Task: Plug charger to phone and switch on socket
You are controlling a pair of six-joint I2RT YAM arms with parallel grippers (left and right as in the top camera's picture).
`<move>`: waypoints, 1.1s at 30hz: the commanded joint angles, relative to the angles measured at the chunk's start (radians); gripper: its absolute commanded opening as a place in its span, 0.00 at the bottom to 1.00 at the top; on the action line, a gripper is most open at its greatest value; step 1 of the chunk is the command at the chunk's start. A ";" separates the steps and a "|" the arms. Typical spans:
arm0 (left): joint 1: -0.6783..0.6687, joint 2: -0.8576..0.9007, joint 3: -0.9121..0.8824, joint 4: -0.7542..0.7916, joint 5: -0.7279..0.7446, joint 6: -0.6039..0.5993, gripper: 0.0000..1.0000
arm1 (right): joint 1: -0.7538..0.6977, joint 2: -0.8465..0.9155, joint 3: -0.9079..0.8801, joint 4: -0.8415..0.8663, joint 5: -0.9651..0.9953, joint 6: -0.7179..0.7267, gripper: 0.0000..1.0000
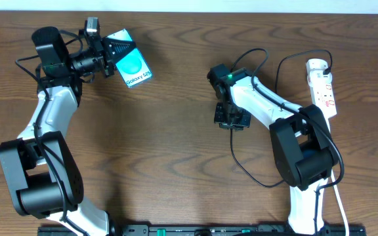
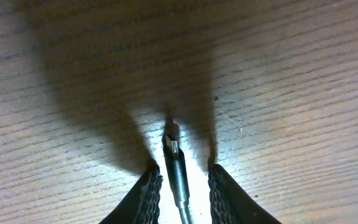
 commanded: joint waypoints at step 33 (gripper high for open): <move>0.000 -0.006 0.002 0.009 0.023 0.003 0.08 | 0.041 0.026 -0.014 0.008 -0.004 0.014 0.01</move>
